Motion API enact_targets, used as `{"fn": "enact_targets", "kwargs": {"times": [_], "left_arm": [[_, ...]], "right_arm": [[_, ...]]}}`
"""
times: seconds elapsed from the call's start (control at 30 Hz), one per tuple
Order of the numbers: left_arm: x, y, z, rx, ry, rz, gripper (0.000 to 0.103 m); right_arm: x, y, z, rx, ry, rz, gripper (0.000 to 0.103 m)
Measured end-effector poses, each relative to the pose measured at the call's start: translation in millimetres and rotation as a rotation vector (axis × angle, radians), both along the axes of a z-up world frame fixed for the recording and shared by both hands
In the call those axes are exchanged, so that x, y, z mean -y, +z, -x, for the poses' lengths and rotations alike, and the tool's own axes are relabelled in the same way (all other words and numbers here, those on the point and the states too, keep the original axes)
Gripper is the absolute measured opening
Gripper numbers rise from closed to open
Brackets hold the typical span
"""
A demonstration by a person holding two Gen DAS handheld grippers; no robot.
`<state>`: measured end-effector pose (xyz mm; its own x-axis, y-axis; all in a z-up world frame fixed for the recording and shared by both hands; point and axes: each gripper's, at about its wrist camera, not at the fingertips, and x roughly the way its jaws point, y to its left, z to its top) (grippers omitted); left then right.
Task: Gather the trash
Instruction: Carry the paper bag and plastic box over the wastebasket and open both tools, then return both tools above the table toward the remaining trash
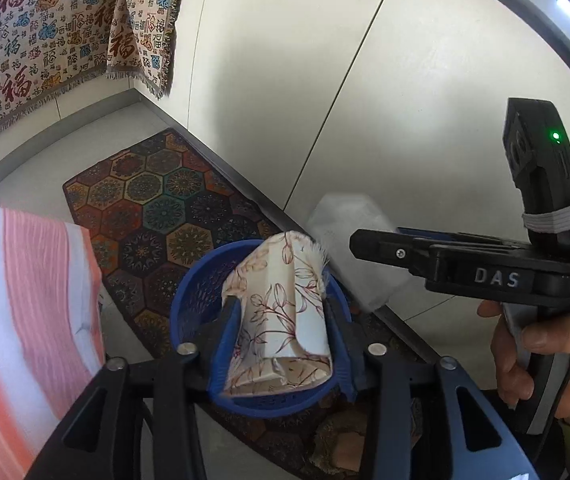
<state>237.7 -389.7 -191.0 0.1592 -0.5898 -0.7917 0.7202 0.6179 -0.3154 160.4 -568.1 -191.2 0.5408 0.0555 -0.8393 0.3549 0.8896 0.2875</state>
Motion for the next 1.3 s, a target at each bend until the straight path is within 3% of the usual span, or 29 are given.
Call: {"fn": "enact_targets", "kwargs": {"times": [0.07,0.27,0.5,0.63,0.73,0.87,1.07,1.2,1.3], "left_arm": [[6,-8,-5,-0.018,0.018,0.0,0.06],[4,-4,-3,-0.012,0.049,0.008,0.06],[-53,29,24,0.089,0.086,-0.025,0.061],[-125,47,42,0.114,0.137,-0.011,0.062],[-184,50,54,0.153,0.199,-0.047,0.066],[-259,44,60,0.191,0.32,-0.141,0.066],[-368,30,47,0.196,0.507,-0.22,0.066],[-415,22,29,0.179,0.57,-0.229,0.066],[-433,23,23,0.199,0.555,-0.209,0.066]], "right_arm": [[7,0,2,0.011,-0.029,-0.019,0.078],[10,15,10,0.066,-0.056,0.031,0.078],[-32,29,12,0.115,0.025,0.139,0.082],[-86,39,11,0.155,0.15,0.269,0.084],[-136,44,8,0.184,0.249,0.328,0.084],[-212,48,7,0.218,0.387,0.308,0.087],[-334,40,8,0.224,0.614,0.25,0.093],[-392,33,-1,0.215,0.704,0.247,0.093],[-421,27,-11,0.201,0.727,0.257,0.093]]}}
